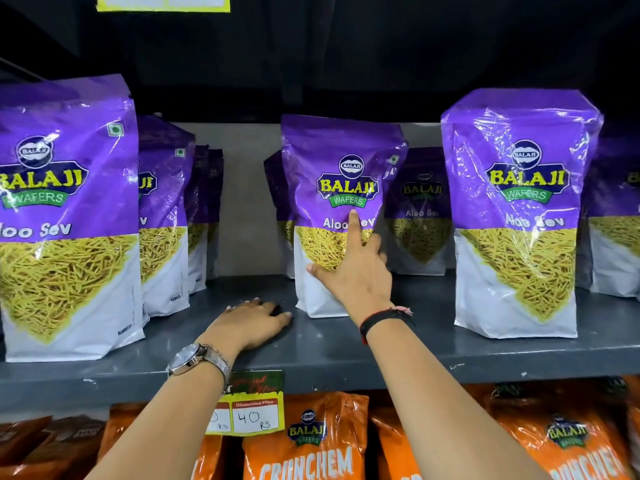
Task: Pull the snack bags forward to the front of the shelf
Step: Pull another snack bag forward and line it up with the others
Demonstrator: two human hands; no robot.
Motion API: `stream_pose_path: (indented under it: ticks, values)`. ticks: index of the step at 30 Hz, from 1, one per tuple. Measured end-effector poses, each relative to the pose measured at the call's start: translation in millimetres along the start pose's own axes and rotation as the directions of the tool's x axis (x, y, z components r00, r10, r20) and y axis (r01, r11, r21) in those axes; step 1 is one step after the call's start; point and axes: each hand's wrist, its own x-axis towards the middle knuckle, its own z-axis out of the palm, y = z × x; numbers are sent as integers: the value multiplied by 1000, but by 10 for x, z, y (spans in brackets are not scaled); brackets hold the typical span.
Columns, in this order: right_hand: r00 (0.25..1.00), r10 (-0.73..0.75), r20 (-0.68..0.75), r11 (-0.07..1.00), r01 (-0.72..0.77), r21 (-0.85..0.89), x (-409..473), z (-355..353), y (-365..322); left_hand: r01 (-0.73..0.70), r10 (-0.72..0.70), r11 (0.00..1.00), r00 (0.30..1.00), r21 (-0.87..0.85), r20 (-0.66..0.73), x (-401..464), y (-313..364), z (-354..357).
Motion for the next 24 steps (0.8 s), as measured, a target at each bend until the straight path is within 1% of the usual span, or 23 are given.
stream_pose_path:
  ticks: [7,16,24]
  values:
    - [999,-2,-39,999,0,-45,-208,-140,-18,-1,1,1000,1000,-7,14,29,-23,7]
    - [999,-24,-43,997,21,-69,-509,-357,-88,-26,26,1000,1000,-4,-15,66,-43,33]
    - [997,-35,-63,995,29,-92,-721,-474,-151,-43,43,999,999,-8,2,71,-64,39]
